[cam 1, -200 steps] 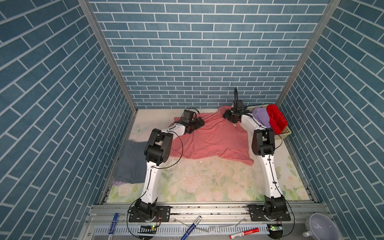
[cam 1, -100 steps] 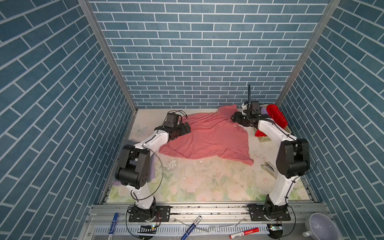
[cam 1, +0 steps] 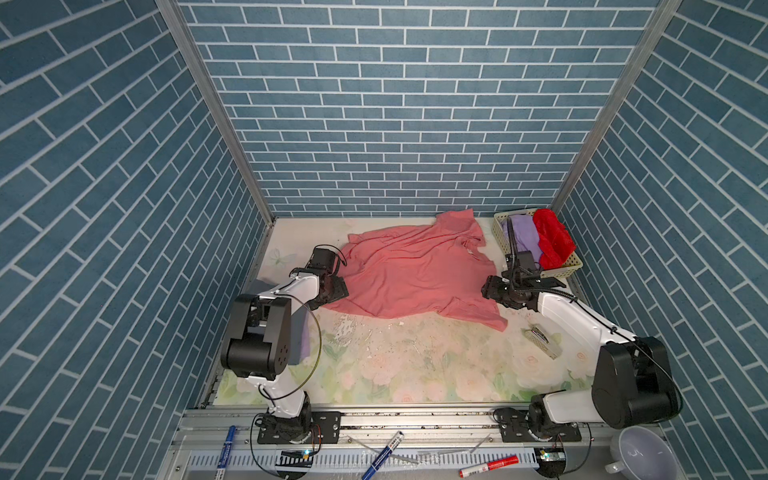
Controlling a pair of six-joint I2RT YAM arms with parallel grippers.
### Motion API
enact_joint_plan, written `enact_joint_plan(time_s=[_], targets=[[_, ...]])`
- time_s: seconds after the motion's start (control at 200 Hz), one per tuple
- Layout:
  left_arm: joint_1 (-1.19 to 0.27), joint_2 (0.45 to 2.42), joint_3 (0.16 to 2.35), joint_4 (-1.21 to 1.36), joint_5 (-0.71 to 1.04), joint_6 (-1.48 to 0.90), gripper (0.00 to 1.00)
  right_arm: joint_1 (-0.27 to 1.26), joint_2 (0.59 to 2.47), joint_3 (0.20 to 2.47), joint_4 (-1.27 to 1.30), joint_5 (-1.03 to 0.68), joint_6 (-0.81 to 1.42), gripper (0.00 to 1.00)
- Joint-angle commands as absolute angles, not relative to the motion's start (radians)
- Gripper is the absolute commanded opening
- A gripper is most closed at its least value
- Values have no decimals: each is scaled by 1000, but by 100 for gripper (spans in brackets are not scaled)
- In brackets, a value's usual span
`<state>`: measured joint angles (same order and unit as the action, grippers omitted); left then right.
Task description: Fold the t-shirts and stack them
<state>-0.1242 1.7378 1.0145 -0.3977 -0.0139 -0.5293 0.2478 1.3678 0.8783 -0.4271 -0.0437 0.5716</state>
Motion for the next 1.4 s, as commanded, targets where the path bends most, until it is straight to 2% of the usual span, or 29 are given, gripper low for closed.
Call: enact_joint_plan(time_s=[0.0, 0.14, 0.445, 0.69, 0.78, 0.84, 0.885, 0.95, 1.02, 1.055, 1.225, 1.395], targets=[[-118, 1775, 1032, -421, -46, -542, 76, 247, 1311, 813, -492, 44, 621, 68], [-120, 1747, 984, -416, -76, -557, 64, 237, 1257, 767, -550, 88, 647, 70], [-120, 1592, 855, -378, -62, -587, 24, 227, 1253, 664, -490, 44, 709, 69], [-120, 1511, 767, -322, -45, -606, 11, 225, 1337, 608, -336, 28, 747, 65], [-120, 1517, 756, -311, -37, -606, 10, 222, 1348, 589, -263, 35, 746, 63], [-120, 1528, 749, -301, -29, -610, 9, 222, 1350, 582, -227, 49, 738, 59], [-120, 1534, 744, -291, -19, -611, 9, 221, 1349, 580, -204, 61, 725, 51], [-120, 1544, 740, -278, -9, -617, 8, 222, 1336, 578, -185, 83, 704, 34], [-120, 1554, 739, -268, -2, -619, 8, 228, 1301, 564, -165, 91, 665, 8], [-120, 1558, 739, -264, 0, -618, 8, 229, 1276, 556, -161, 85, 646, 0], [-119, 1573, 741, -262, 1, -617, 7, 254, 1141, 521, -209, -23, 540, 0], [-120, 1577, 739, -268, 2, -617, 7, 355, 935, 485, -402, -46, 536, 0]])
